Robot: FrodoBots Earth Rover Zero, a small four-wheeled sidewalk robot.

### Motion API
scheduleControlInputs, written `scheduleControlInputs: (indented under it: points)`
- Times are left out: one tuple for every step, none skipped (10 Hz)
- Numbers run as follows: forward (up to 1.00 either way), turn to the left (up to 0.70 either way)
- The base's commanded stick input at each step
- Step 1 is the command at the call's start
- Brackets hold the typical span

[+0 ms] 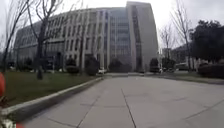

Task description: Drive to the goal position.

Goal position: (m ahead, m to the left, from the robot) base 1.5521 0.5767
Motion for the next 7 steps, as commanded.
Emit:
scheduleControlInputs:
  points:
    - [0.7, 0.0]
    - [0.7, 0.0]
    - [0.7, 0.0]
    - [0.7, 0.0]
    - [0.7, 0.0]
    - [0.7, 0.0]
    - [0.7, 0.0]
